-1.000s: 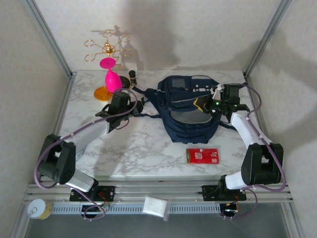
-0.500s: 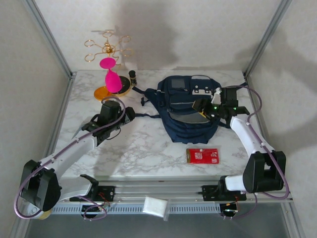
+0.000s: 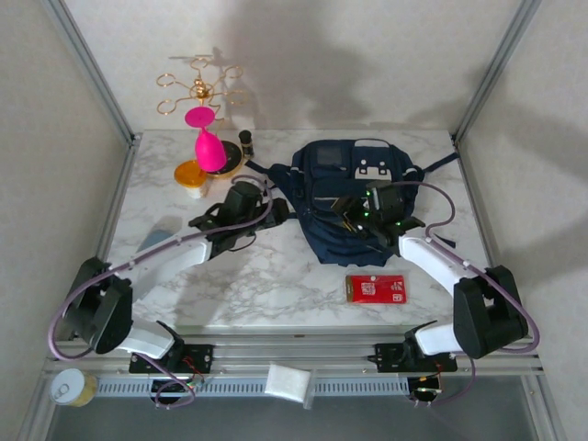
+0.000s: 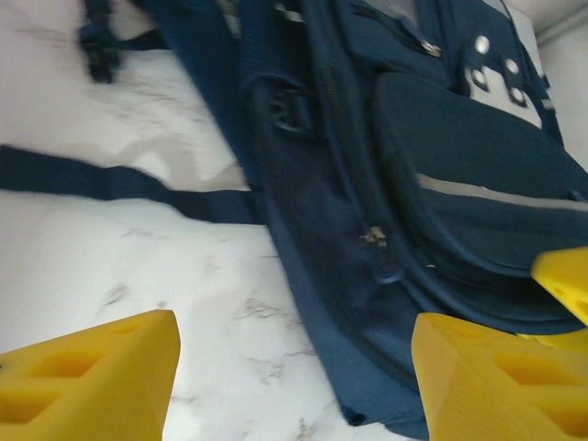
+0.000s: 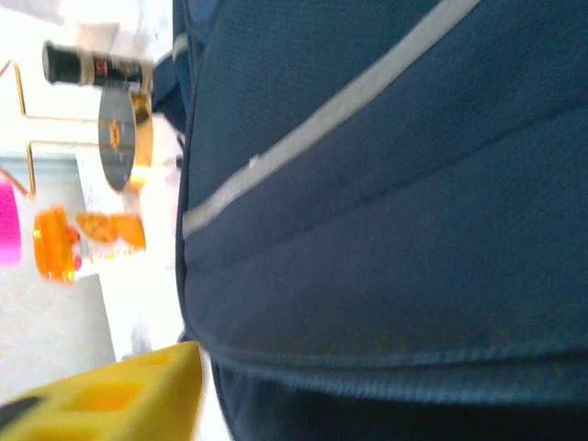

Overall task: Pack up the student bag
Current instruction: Unzip the student bag at the center of the table.

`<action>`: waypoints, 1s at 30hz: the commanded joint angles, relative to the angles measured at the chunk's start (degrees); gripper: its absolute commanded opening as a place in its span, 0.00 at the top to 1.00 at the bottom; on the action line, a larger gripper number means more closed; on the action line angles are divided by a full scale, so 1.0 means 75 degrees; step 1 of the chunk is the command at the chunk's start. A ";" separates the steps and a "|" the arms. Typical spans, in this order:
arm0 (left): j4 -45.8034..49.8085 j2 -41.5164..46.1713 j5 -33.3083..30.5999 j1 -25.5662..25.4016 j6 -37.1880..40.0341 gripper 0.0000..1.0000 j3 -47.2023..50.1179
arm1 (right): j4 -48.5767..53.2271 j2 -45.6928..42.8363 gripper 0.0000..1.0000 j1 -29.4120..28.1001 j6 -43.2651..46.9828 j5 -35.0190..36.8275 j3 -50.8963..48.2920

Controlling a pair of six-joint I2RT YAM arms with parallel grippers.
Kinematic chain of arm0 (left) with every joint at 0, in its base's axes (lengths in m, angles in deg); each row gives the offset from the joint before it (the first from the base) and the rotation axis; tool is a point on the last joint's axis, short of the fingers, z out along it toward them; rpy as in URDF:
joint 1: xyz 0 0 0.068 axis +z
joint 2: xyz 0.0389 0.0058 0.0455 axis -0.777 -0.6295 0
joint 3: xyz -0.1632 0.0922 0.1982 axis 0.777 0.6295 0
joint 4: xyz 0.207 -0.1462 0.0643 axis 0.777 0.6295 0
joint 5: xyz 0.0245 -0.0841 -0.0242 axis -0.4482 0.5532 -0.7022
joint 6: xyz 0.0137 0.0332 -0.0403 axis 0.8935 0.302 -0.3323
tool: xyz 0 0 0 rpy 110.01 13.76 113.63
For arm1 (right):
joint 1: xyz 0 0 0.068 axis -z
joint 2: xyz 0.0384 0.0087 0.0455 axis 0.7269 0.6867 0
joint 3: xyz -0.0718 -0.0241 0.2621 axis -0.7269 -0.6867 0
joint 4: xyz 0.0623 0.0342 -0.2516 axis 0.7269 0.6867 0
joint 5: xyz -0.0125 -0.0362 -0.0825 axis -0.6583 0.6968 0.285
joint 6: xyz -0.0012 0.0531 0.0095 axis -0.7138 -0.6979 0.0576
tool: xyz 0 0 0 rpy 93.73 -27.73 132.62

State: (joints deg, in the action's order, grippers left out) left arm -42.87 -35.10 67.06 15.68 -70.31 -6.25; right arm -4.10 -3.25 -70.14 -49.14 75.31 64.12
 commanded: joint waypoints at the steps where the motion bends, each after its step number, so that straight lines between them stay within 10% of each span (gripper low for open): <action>1: -0.0277 -0.0542 -0.0065 -0.0129 0.0519 0.34 -0.0600 | -0.0737 0.0164 0.66 -0.0059 -0.0419 0.1075 0.0234; 8: -0.0958 -0.1355 0.1140 -0.0153 0.1840 0.39 -0.0779 | -0.0121 -0.0186 1.00 0.0056 0.0327 0.0826 0.0476; 30: 0.0203 -0.2456 0.2163 -0.0190 0.3370 0.47 -0.2084 | 0.0279 0.0056 1.00 0.0320 0.0954 -0.0247 0.1108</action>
State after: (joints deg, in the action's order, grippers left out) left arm -43.27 -52.35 81.31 14.54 -46.77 -19.08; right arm -0.16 -3.03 -68.12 -43.43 74.52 71.05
